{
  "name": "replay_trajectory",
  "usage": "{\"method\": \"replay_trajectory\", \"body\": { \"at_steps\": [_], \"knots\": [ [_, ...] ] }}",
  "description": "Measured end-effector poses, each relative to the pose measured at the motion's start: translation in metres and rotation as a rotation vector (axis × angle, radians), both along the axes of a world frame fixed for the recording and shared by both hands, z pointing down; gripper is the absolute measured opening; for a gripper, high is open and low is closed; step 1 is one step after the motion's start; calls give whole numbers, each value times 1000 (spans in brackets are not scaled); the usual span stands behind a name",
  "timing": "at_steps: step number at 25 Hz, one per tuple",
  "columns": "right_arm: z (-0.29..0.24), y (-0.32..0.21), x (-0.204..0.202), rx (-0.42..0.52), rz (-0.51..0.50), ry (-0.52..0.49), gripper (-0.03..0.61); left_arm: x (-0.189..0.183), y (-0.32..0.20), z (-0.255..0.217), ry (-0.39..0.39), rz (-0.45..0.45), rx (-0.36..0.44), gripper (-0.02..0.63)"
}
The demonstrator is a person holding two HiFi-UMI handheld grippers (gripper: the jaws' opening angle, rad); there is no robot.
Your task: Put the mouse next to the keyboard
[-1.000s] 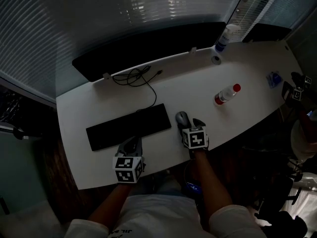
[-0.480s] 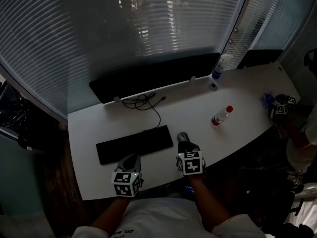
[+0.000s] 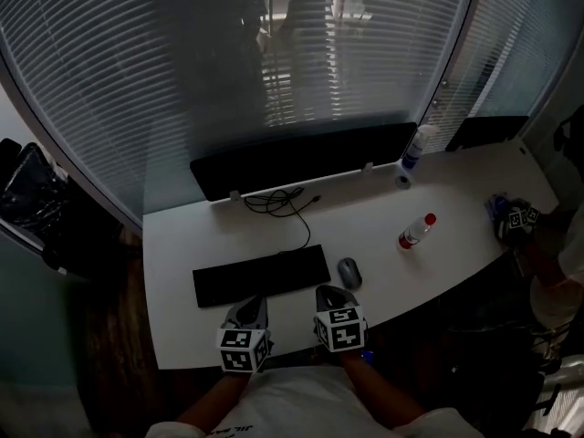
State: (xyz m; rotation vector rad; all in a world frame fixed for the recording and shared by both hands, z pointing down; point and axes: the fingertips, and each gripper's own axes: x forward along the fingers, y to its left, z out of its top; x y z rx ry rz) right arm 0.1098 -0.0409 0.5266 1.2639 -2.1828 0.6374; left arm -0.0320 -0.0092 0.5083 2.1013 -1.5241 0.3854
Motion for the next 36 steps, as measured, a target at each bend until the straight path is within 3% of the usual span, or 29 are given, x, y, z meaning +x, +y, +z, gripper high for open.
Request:
{"method": "replay_trajectory", "body": {
  "at_steps": [9,36],
  "knots": [
    [7,20,-43,-6,-89,-23,5,-11,8,3,0,-47,1,5],
    [8,33,-82,8,-185,13,3,-32,27,6,16,-86,-26,5]
  ]
}}
